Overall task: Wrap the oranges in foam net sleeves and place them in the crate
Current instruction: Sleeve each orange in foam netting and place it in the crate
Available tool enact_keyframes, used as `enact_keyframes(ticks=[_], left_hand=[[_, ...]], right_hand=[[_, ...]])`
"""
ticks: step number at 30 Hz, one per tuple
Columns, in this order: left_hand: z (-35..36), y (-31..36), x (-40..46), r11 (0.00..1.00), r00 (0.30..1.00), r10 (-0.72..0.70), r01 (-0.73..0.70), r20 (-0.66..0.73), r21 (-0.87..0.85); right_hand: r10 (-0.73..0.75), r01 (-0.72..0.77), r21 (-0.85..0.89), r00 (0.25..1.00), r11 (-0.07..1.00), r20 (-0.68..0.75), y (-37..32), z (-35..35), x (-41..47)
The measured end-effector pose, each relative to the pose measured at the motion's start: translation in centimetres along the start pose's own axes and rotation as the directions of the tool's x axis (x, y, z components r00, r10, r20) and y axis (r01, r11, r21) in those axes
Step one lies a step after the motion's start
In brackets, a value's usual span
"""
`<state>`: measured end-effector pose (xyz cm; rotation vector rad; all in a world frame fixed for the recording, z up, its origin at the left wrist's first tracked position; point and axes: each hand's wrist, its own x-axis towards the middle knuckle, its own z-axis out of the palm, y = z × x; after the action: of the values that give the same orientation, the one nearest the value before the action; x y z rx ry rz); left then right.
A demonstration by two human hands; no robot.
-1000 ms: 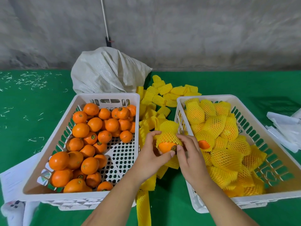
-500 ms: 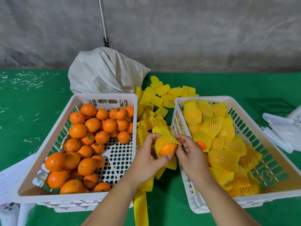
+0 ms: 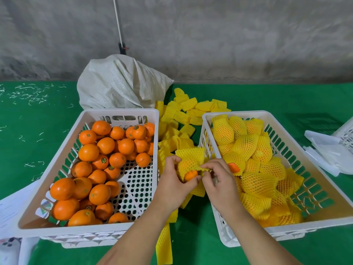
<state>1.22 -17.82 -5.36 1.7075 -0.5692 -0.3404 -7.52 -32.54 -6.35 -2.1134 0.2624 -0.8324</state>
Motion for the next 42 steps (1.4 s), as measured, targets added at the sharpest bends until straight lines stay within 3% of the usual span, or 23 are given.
enact_keyframes(ticks=[3, 6, 12, 16, 18, 24, 30, 33, 36, 38, 42], left_hand=[[-0.7, 0.0, 0.1, 0.992, 0.987, -0.020, 0.039, 0.157, -0.123], [-1.2, 0.0, -0.2, 0.983, 0.961, -0.040, 0.087, 0.274, -0.160], [-0.6, 0.8, -0.1, 0.996, 0.999, 0.001, -0.005, 0.045, 0.086], [0.0, 0.3, -0.4, 0.974, 1.000, 0.009, -0.009, 0.001, 0.226], [-0.1, 0.0, -0.5, 0.963, 1.000, 0.030, -0.028, -0.005, 0.266], [-0.4, 0.0, -0.2, 0.986, 0.998, 0.059, -0.056, -0.012, 0.157], [-0.4, 0.3, 0.0, 0.999, 0.980, 0.017, -0.024, -0.197, -0.037], [-0.4, 0.3, 0.0, 0.998, 0.988, -0.003, -0.006, -0.153, -0.056], [-1.1, 0.0, 0.0, 0.998, 1.000, 0.012, -0.011, 0.016, -0.055], [-1.4, -0.1, -0.1, 0.998, 0.996, 0.036, -0.040, 0.084, 0.041], [-0.9, -0.2, -0.1, 0.992, 0.999, 0.054, -0.053, -0.003, 0.111]], right_hand=[[0.085, -0.085, -0.011, 0.994, 0.996, 0.069, -0.1, 0.1, 0.2], [0.044, -0.039, -0.060, 0.996, 0.997, 0.074, 0.0, 0.0, 0.0], [-0.039, 0.031, -0.098, 0.996, 0.995, -0.082, -0.4, -0.4, -0.2], [-0.136, 0.132, -0.110, 0.990, 0.985, -0.034, -0.6, -0.2, -0.3], [-0.110, 0.113, -0.111, 0.993, 0.987, 0.030, -0.7, 0.0, -0.3], [0.083, -0.083, -0.027, 0.996, 0.996, 0.025, 0.0, -0.1, -0.2], [-0.067, 0.066, -0.075, 0.998, 0.995, -0.018, -0.5, -0.1, -0.5], [-0.004, 0.005, -0.031, 1.000, 0.999, 0.029, -0.7, 0.1, -0.6], [0.130, -0.136, 0.037, 0.982, 0.990, 0.137, -0.6, 0.4, -0.4], [0.153, -0.157, 0.008, 0.972, 0.988, 0.179, -0.2, 0.3, -0.5], [0.054, -0.046, -0.094, 0.995, 0.995, 0.084, 0.1, 0.0, -0.8]])
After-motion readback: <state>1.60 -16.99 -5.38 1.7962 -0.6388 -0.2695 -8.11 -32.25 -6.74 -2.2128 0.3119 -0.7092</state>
